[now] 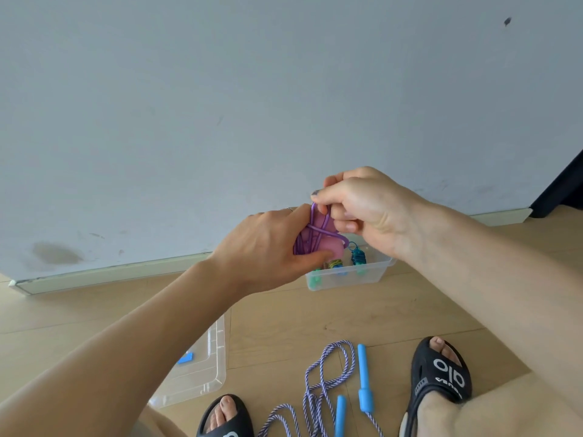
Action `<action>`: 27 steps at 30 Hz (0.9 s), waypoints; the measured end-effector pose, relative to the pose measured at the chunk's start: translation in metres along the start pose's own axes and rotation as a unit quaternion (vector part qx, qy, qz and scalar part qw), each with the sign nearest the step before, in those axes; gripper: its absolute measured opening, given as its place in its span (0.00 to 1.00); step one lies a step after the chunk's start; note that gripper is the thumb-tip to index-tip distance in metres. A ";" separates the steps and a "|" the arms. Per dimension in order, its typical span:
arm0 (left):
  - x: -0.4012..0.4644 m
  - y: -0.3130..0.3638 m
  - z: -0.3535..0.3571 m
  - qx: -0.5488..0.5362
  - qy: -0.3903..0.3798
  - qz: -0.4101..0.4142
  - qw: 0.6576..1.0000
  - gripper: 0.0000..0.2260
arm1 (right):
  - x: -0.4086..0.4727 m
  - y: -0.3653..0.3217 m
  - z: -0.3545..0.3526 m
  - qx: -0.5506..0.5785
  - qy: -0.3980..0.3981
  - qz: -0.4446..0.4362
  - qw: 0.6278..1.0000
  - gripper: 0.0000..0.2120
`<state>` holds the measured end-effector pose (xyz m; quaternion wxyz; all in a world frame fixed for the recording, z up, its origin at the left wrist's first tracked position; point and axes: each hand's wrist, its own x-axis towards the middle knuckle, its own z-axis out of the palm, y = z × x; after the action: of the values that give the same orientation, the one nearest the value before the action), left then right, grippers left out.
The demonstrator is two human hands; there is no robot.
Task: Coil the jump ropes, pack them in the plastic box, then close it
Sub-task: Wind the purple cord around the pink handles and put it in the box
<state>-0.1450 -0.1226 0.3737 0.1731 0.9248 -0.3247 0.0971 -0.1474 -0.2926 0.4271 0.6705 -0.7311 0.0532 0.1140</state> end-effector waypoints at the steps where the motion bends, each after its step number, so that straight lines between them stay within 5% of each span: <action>1: -0.001 0.000 0.001 0.003 -0.002 0.001 1.000 0.22 | 0.002 0.000 -0.001 -0.018 -0.003 0.001 1.000 0.10; 8: -0.004 0.000 -0.005 -0.049 0.020 0.009 0.999 0.14 | 0.014 0.003 -0.011 -0.253 0.020 -0.178 0.951 0.12; 14: -0.002 0.003 -0.005 -0.112 0.032 -0.051 0.992 0.13 | 0.016 0.017 -0.005 -0.256 0.016 -0.283 0.924 0.08; 21: 0.004 0.014 -0.007 -0.246 0.078 -0.075 0.963 0.13 | 0.023 0.025 0.003 -0.070 -0.040 -0.093 0.992 0.25; 27: 0.005 0.021 -0.008 -0.274 0.117 -0.090 0.950 0.12 | 0.020 0.025 0.005 0.019 -0.036 -0.067 0.997 0.22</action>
<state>-0.1552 -0.1372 0.3879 0.4646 0.8494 -0.2315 0.0955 -0.1343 -0.2885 0.3977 0.6920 -0.7155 -0.0175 0.0941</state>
